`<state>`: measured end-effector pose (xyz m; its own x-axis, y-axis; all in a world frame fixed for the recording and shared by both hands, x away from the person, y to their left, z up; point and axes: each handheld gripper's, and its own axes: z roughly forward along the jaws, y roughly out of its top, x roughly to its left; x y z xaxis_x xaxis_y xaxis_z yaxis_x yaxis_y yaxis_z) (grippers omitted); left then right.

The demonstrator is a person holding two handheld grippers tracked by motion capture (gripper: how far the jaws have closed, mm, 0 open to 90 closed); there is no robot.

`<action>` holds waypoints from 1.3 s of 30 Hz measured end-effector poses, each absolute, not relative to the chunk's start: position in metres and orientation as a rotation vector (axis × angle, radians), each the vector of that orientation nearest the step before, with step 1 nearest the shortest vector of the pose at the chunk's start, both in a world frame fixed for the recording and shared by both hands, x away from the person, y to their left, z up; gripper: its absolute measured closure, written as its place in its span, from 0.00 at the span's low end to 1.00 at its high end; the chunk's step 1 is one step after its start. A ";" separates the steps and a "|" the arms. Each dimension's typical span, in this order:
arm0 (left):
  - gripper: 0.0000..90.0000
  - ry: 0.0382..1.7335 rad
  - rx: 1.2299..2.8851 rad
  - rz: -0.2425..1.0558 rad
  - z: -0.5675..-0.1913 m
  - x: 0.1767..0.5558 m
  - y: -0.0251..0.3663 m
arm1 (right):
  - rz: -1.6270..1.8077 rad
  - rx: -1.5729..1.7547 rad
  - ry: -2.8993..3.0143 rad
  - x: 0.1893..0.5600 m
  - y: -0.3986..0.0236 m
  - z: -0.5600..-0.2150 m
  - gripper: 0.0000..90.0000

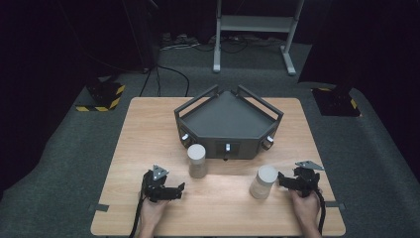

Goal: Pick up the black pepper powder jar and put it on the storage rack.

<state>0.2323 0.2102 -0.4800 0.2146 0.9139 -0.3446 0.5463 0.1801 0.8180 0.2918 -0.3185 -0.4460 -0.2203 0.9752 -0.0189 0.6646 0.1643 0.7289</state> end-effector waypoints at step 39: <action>0.13 1.336 1.459 0.494 -0.462 0.268 0.143 | 0.828 1.547 1.954 0.292 -0.319 -0.446 0.06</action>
<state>0.2679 0.1428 -0.4622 0.2919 0.8965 -0.3333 0.4645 0.1718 0.8688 0.2918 -0.3186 -0.4461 -0.2208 0.9751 -0.0193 0.6643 0.1649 0.7291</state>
